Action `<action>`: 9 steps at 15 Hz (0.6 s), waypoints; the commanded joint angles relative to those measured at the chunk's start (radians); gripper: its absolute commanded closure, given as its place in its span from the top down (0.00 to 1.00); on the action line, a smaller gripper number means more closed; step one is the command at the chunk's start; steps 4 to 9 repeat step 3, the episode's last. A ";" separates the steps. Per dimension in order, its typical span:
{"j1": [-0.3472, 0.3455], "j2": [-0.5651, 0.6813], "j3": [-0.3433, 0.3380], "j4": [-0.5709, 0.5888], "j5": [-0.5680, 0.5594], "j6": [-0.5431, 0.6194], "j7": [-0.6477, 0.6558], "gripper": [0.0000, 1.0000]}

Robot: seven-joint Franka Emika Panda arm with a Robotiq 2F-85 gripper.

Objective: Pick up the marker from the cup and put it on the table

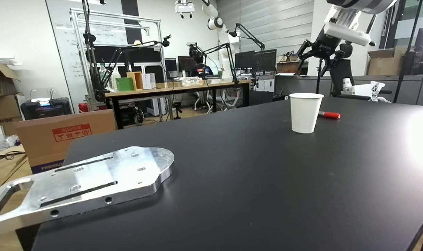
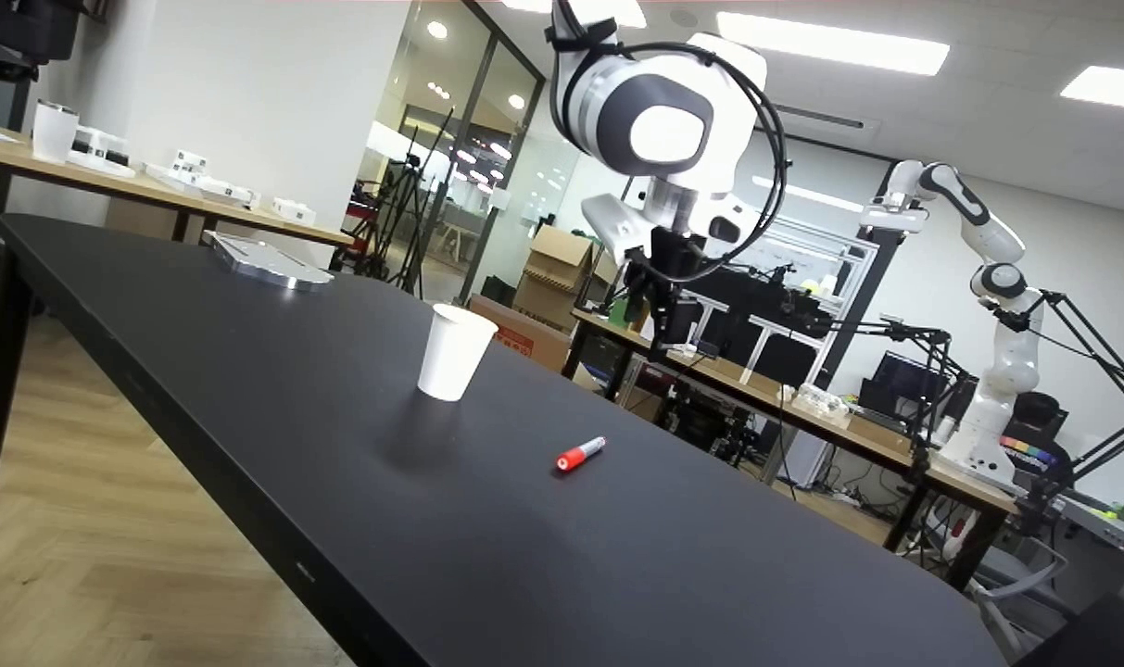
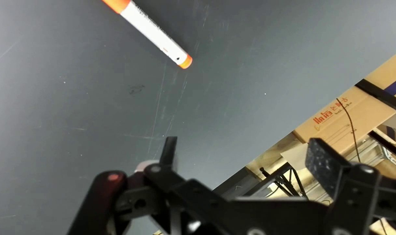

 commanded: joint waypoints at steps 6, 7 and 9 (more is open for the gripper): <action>-0.010 -0.004 0.009 -0.002 -0.020 -0.008 0.011 1.00; -0.010 -0.004 0.009 -0.002 -0.020 -0.008 0.011 1.00; -0.010 -0.004 0.009 -0.002 -0.020 -0.008 0.011 1.00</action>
